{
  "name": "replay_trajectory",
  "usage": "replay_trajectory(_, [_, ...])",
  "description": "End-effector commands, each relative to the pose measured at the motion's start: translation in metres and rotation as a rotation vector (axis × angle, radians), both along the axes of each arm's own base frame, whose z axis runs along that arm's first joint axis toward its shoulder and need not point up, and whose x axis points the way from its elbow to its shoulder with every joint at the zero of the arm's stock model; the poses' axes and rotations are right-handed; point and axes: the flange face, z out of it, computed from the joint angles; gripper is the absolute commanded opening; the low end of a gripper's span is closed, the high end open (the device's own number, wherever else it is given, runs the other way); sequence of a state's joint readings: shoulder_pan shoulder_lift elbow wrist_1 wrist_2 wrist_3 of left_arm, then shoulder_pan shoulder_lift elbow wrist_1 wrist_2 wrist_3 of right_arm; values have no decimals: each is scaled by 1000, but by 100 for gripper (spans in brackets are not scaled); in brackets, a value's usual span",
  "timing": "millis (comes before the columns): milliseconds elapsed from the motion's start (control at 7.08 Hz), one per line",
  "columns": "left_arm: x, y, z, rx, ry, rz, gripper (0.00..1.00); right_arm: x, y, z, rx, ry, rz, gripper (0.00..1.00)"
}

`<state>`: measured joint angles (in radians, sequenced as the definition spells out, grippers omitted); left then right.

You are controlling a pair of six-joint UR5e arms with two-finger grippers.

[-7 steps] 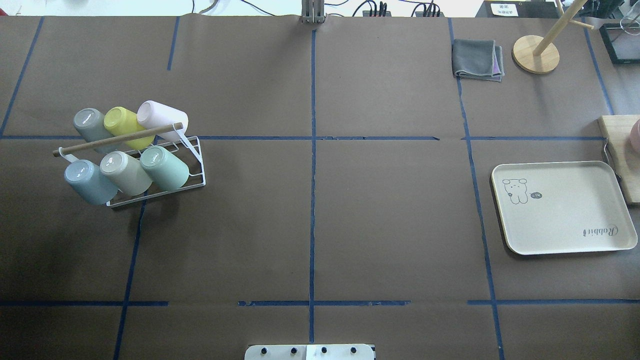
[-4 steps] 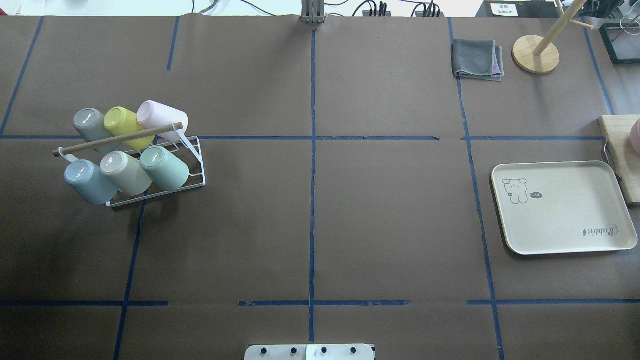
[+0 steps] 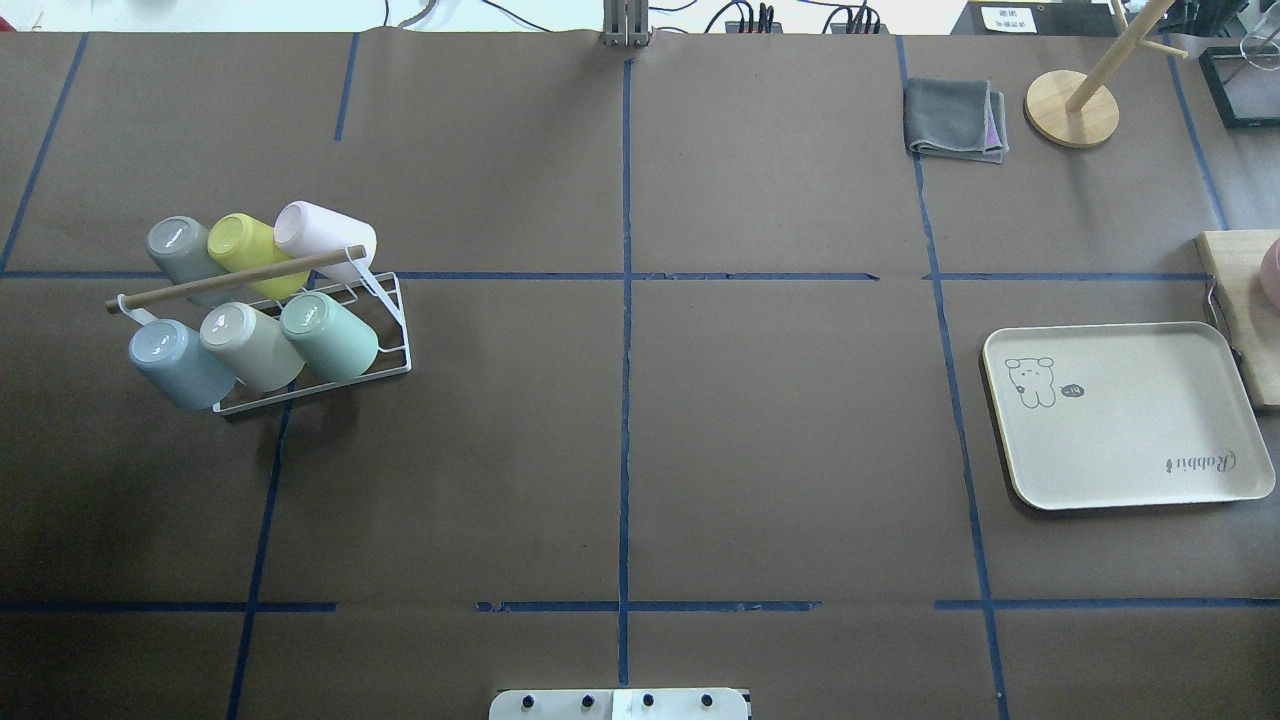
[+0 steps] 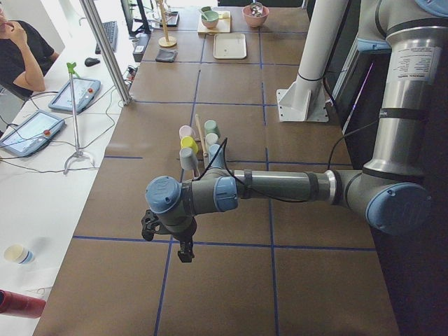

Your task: Pick up and place green cup on tray

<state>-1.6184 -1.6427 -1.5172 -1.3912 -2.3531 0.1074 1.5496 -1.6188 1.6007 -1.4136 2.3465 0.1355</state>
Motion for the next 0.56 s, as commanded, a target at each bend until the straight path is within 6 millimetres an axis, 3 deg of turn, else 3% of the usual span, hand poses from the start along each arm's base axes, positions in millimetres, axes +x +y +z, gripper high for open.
replay_trajectory(0, [0,0,-1,4,0,1,100,-1,-15,-18,37,-2,0,100])
replay_trajectory(424, [-1,3,-9,21,-1,-2,100,-3,-12,3,-7,6,4,100])
